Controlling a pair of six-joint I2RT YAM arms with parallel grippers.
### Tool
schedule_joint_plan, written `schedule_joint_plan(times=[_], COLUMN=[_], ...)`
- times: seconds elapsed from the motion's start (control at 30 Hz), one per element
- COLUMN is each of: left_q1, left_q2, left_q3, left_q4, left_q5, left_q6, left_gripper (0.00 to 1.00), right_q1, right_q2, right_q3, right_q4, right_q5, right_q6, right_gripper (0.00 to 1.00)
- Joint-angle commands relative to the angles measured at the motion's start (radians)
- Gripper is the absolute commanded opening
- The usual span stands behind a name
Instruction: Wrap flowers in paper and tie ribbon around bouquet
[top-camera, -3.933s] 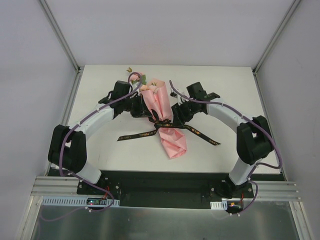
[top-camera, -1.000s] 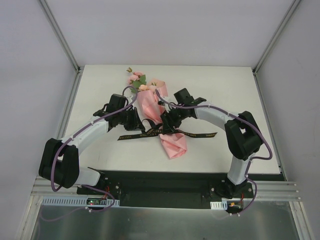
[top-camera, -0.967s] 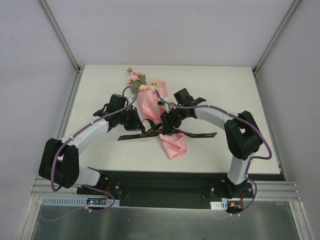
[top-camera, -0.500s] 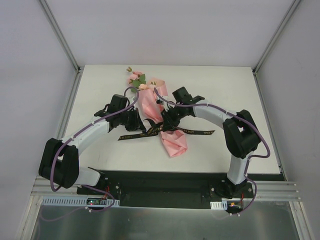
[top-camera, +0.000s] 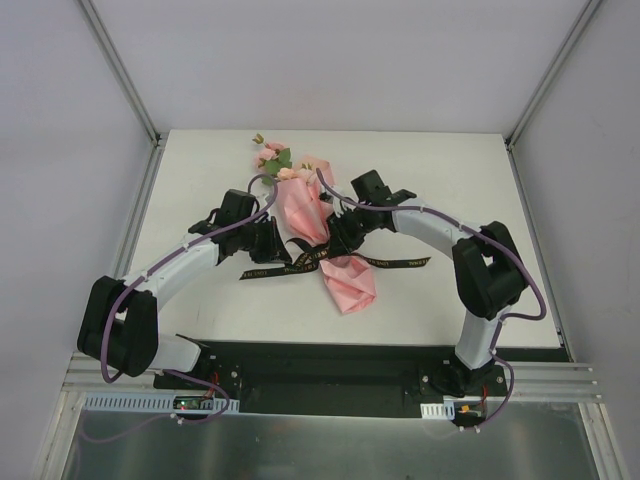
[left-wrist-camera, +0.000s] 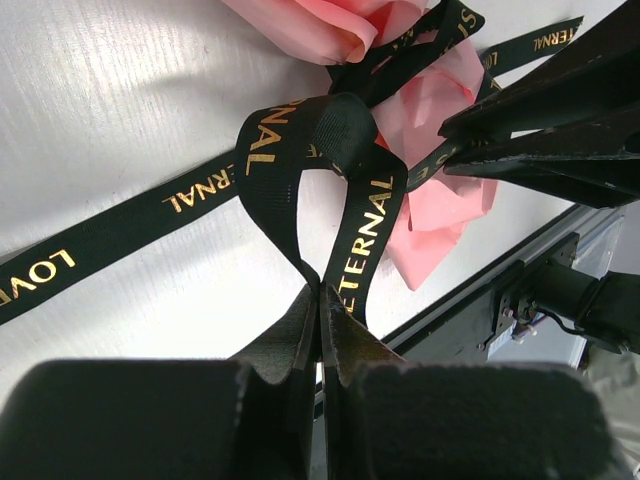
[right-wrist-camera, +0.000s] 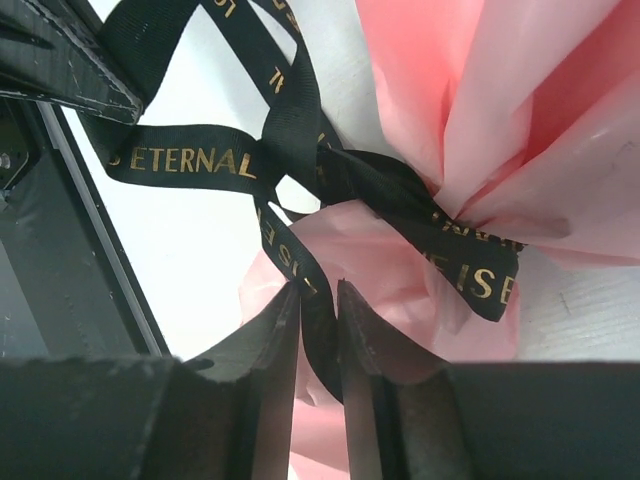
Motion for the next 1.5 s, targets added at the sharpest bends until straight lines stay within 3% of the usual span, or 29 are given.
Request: schedule_joint_plan(times=[0.0, 0.07, 0.1, 0.13, 0.2, 0.5, 0.87, 0.97, 1.13, 1.3, 1.47], left_q1=[-0.009, -0.009, -0.009, -0.009, -0.013, -0.02, -0.034, -0.034, -0.034, -0.034, -0.063], left_q2=[-0.026, -0.028, -0.029, -0.031, -0.036, -0.028, -0.022, -0.026, -0.097, -0.102, -0.005], left_q3=[0.002, 0.003, 0.002, 0.0, -0.011, -0.118, -0.13, -0.081, 0.024, 0.126, 0.216], left_q4=[0.003, 0.003, 0.002, 0.003, 0.005, -0.011, -0.04, -0.089, -0.147, -0.175, -0.02], left_q5=[-0.005, -0.003, -0.001, -0.003, -0.006, -0.075, -0.11, -0.144, -0.276, -0.311, -0.111], left_q6=[-0.003, -0.004, -0.003, -0.003, -0.004, -0.065, -0.03, 0.016, 0.079, 0.099, 0.128], left_gripper=[0.0, 0.0, 0.0, 0.0, 0.0, 0.0, 0.0, 0.1, 0.44, 0.44, 0.32], right_q1=[-0.006, -0.006, -0.008, -0.008, -0.014, -0.009, -0.015, -0.012, -0.008, -0.008, -0.008], right_q2=[-0.048, -0.048, -0.047, -0.045, -0.041, -0.054, -0.071, -0.074, -0.088, -0.107, -0.123], right_q3=[-0.009, -0.01, -0.009, -0.009, -0.009, -0.067, -0.081, -0.084, -0.106, -0.112, -0.116], right_q4=[0.029, 0.029, 0.029, 0.028, 0.028, 0.097, 0.103, 0.101, 0.107, 0.103, 0.107], right_q5=[-0.039, -0.042, -0.035, -0.027, 0.011, 0.18, 0.174, 0.171, 0.178, 0.191, 0.185], right_q6=[0.021, 0.021, 0.023, 0.029, 0.046, 0.314, 0.346, 0.353, 0.357, 0.359, 0.371], right_gripper=[0.27, 0.22, 0.1, 0.04, 0.0, 0.02, 0.13, 0.15, 0.17, 0.21, 0.24])
